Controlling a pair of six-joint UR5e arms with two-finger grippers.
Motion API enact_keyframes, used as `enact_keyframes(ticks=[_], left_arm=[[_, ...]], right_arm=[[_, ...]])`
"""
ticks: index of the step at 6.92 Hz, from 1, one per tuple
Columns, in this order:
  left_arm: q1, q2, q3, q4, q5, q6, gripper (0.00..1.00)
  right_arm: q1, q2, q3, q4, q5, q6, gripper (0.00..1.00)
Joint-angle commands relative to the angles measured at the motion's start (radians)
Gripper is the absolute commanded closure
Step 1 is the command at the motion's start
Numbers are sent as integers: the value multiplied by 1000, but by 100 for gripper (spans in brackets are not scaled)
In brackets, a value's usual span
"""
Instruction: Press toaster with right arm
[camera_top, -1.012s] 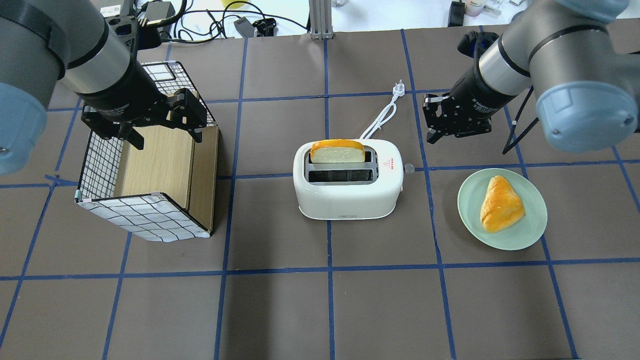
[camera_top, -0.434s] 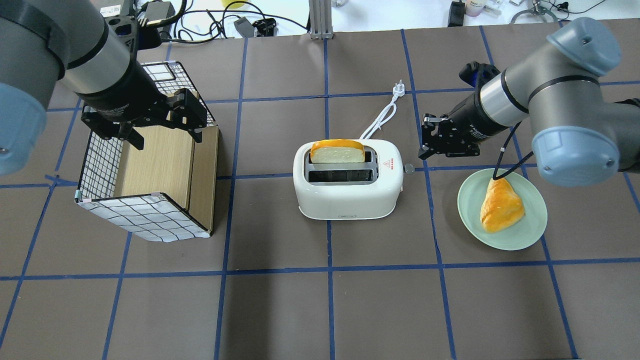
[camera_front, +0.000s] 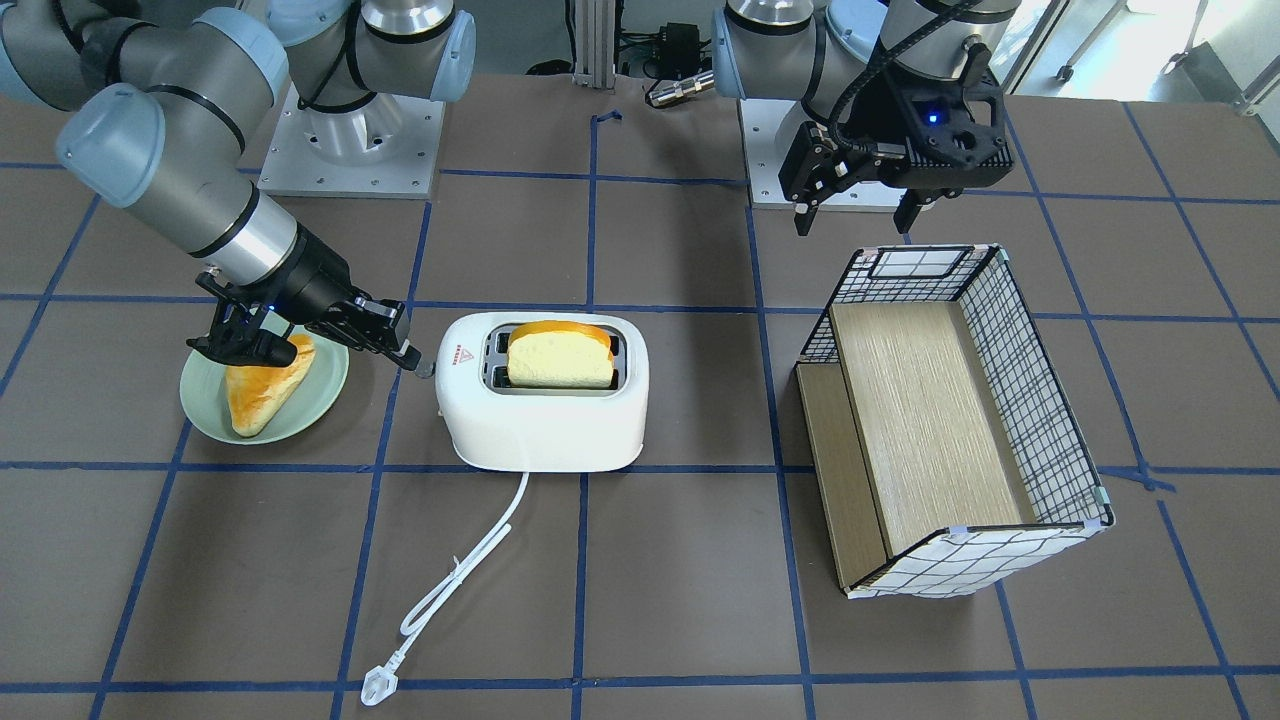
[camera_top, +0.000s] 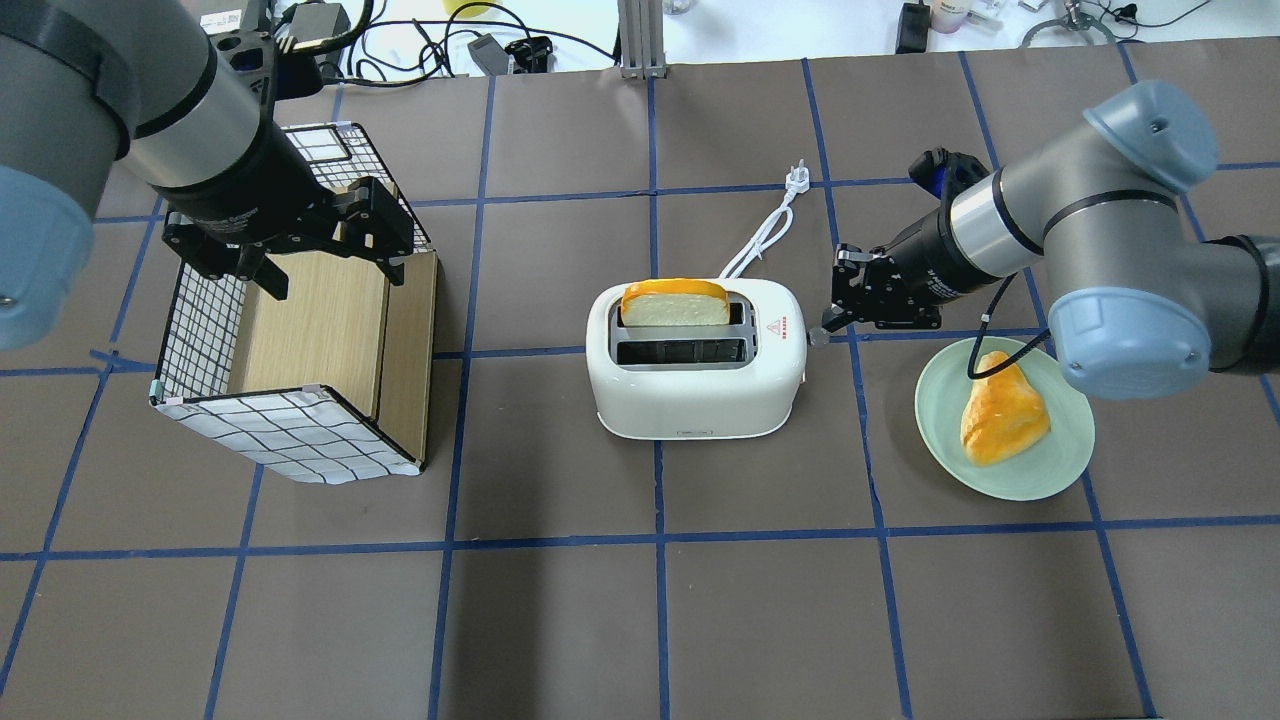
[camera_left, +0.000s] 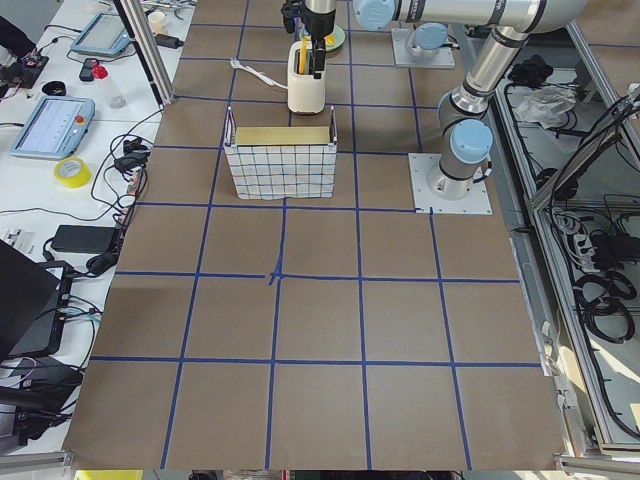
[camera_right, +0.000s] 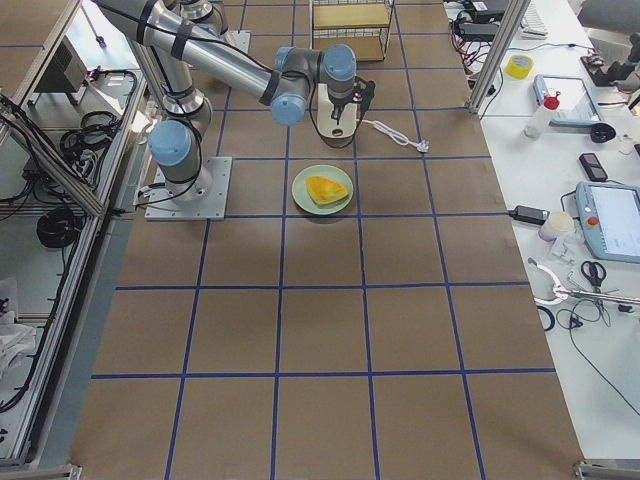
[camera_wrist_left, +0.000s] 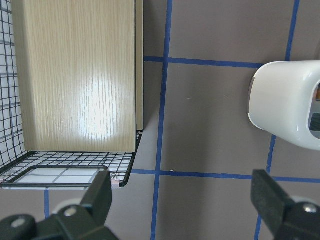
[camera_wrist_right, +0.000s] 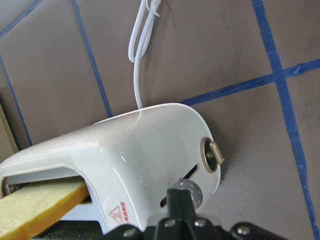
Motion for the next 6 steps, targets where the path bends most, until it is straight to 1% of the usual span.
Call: enact_keyframes(ticks=[1,2,6], left_arm=[[0,0,0,0,0,0,0],[0,0,0,0,1,0,0],[0,0,1,0,0,0,0]], right_arm=[[0,21,13,-25,13,2,100],[0,22,13,-25,28,2,100],[0,38,25,-25,29,-20,100]])
